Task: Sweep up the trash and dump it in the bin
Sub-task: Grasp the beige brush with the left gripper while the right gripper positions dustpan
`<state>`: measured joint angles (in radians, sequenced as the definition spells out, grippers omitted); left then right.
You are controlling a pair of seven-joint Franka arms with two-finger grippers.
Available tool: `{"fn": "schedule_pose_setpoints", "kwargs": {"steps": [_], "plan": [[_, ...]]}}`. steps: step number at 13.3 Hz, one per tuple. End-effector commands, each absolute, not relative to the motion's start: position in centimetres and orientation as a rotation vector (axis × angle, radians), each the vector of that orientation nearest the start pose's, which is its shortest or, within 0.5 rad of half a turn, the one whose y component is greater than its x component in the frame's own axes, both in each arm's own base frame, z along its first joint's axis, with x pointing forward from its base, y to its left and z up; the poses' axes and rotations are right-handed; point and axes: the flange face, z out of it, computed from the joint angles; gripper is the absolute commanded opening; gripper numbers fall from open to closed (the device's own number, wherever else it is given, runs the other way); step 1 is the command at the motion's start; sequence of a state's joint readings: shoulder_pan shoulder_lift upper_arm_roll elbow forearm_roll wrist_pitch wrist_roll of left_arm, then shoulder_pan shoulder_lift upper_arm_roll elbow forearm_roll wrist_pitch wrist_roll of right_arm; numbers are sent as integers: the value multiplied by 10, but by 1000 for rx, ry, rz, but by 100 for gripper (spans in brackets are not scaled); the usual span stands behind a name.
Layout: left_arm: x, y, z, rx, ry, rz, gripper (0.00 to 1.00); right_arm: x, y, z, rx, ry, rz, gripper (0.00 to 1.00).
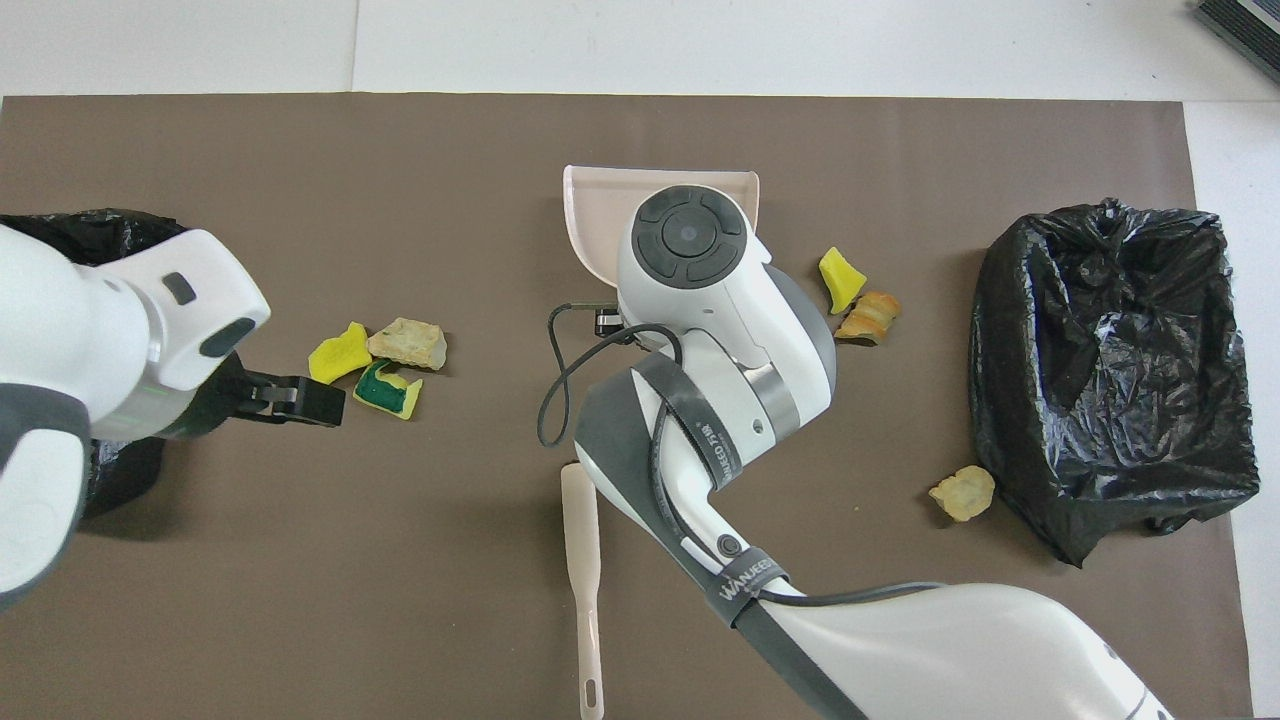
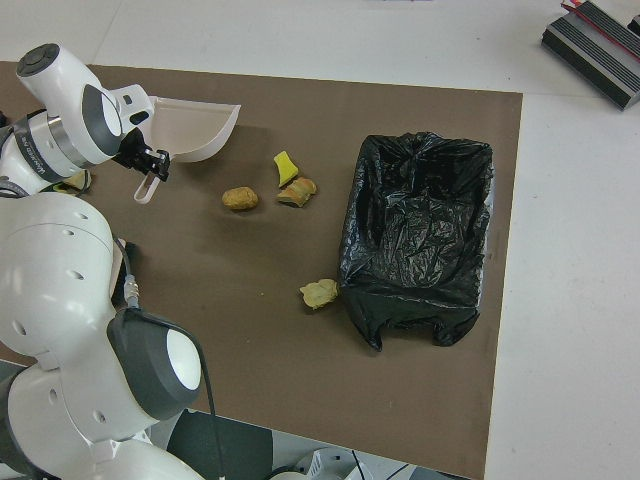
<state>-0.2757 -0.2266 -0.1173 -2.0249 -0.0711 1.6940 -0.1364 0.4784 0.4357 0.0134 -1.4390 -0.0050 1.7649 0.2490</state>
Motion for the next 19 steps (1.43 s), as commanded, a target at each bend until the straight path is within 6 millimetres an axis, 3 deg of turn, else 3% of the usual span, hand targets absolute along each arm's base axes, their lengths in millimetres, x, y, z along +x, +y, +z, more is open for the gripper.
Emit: {"fn": "schedule_pose_setpoints", "kwargs": {"steps": [1, 4, 8, 12, 14, 19], "plan": [[406, -224, 514, -3154, 270, 142, 100, 600, 288, 440, -3073, -733, 193, 0], [376, -271, 488, -3158, 155, 116, 100, 606, 273, 441, -2927, -1156, 193, 0], [321, -324, 423, -3133, 170, 132, 100, 609, 248, 435, -2667, -1665, 255, 0], [286, -353, 373, -3140, 172, 106, 100, 601, 239, 434, -2456, -2084, 377, 0], [275, -369, 351, -3140, 162, 106, 100, 601, 235, 434, -2335, -2210, 368, 0], [257, -370, 339, -3124, 170, 118, 100, 592, 232, 415, -2326, -2283, 264, 0]]}}
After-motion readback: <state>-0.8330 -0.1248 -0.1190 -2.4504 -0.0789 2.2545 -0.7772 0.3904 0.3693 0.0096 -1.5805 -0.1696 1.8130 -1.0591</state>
